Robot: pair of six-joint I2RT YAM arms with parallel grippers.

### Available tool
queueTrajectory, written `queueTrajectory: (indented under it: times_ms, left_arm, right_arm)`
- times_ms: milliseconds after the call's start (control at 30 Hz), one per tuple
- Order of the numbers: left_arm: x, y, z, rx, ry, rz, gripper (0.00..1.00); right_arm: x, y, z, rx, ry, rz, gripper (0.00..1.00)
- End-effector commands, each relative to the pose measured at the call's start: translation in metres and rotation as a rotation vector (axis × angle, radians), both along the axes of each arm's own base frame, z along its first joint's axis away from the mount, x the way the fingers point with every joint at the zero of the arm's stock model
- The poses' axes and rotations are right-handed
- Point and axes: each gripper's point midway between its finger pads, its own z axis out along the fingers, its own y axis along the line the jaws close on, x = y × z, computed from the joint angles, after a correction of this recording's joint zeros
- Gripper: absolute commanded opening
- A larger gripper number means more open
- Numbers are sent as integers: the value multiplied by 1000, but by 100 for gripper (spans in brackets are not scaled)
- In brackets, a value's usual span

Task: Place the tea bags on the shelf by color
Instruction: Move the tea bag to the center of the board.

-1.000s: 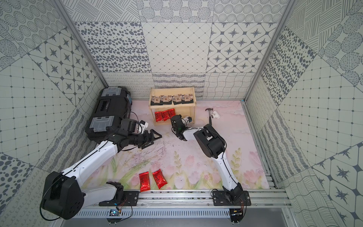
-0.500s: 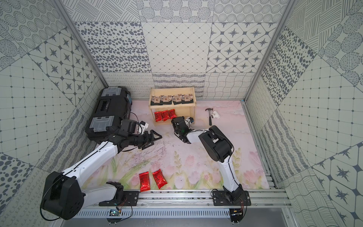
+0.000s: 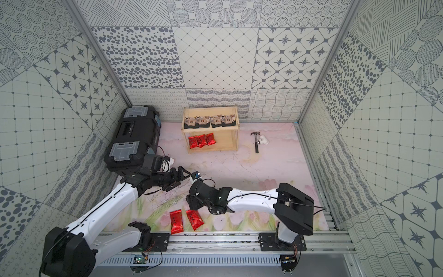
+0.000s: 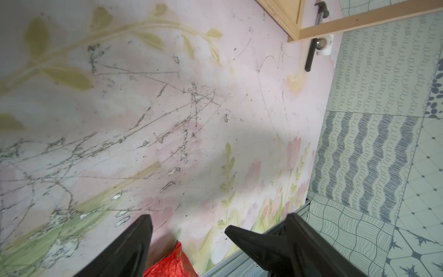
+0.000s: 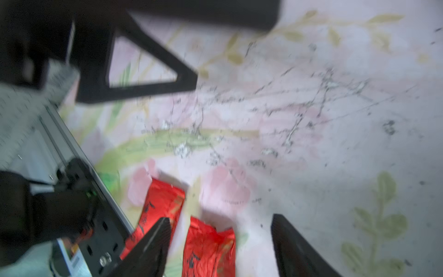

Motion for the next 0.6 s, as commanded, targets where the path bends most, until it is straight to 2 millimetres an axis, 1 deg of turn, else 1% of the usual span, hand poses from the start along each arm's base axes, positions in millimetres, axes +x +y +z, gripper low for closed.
queueTrajectory:
  times_ms: [0,100,233,300,367,500,567]
  left_arm:
    - [2,16,-22,56,68,91,91]
    - [5,15,-24,55,75,88,90]
    - [6,17,-25,60,74,97,91]
    - [6,16,-26,52,84,96,92]
    - [7,16,-28,43,94,98,92]
    - [5,16,-32,34,116,96,92]
    - [11,14,-30,21,91,94,92]
  right_arm:
    - [-23,-12,-26,-186,-118,155,86]
    - [-32,-14,-40,-212,-118,179,93]
    - [-41,-5,-52,-242,-131,214,95]
    - [-42,-4,-58,-272,-146,220,95]
    - [-42,-5,-61,-279,-151,223,92]
    - [-40,-7,-65,-285,-156,218,80]
    - [-37,-7,-65,-282,-161,211,76]
